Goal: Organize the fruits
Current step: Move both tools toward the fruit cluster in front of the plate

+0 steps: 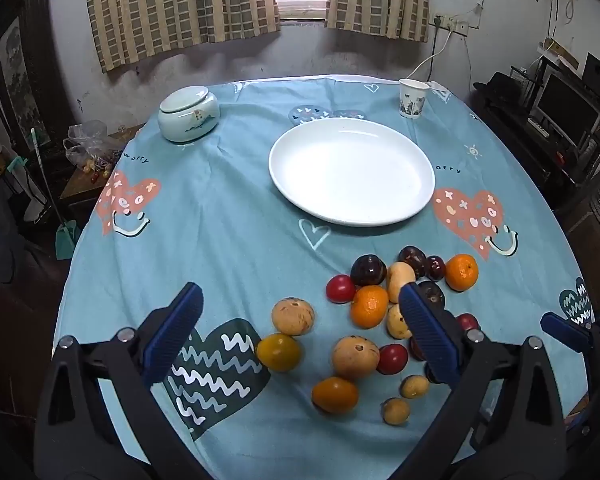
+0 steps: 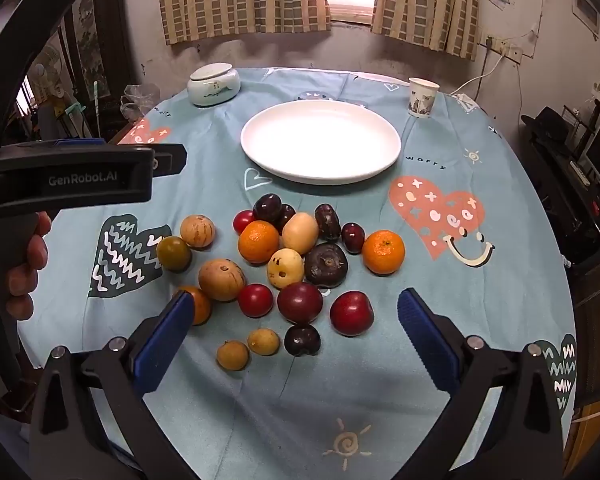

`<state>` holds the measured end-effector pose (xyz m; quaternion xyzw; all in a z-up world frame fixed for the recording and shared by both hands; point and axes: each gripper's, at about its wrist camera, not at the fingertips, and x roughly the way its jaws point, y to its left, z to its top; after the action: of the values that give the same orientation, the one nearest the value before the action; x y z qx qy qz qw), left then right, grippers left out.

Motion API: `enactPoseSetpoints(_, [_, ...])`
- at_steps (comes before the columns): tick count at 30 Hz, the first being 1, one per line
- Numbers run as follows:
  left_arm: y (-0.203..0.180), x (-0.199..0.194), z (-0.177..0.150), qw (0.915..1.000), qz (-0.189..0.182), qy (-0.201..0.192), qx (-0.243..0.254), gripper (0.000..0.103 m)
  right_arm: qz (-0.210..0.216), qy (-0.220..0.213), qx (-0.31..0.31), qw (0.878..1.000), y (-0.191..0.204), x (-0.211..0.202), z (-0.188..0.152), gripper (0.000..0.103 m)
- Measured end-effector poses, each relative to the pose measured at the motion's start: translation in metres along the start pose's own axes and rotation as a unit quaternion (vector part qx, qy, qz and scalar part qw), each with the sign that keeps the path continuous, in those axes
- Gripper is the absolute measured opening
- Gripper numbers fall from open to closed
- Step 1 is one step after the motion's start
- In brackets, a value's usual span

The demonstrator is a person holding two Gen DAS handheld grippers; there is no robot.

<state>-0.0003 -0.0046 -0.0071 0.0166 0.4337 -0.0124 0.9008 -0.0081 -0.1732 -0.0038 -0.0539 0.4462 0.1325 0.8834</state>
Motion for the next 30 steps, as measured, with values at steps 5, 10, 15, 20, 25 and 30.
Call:
enactPoseSetpoints(5, [0.001,0.002,-0.001,1.0,0.002,0.007,0.003,0.1,-0.003,-0.004,-0.002,1.0,0.0,-0.002,-0.001,0.102])
enactPoseSetpoints(10, [0.015,0.004,-0.006,0.9999,0.002,0.005,-0.012,0.1,-0.012,0.003,-0.018,1.0,0.007,-0.003,-0.008,0.102])
enactPoseSetpoints(15, [0.045,0.015,-0.024,0.9988,-0.012,0.032,-0.034,0.1,-0.017,0.026,-0.059,0.998,0.012,0.003,-0.033,0.102])
enactPoseSetpoints(20, [0.047,0.027,-0.053,0.9978,-0.012,0.063,-0.019,0.1,0.007,0.058,-0.036,0.998,0.006,0.021,-0.053,0.102])
enactPoseSetpoints(25, [0.028,0.03,-0.07,0.9964,-0.029,0.077,0.02,0.1,0.004,0.066,-0.005,0.998,-0.008,0.027,-0.055,0.101])
enactPoseSetpoints(30, [0.014,0.033,-0.079,0.9949,-0.027,0.082,0.053,0.1,0.007,0.08,0.032,0.996,-0.023,0.033,-0.054,0.094])
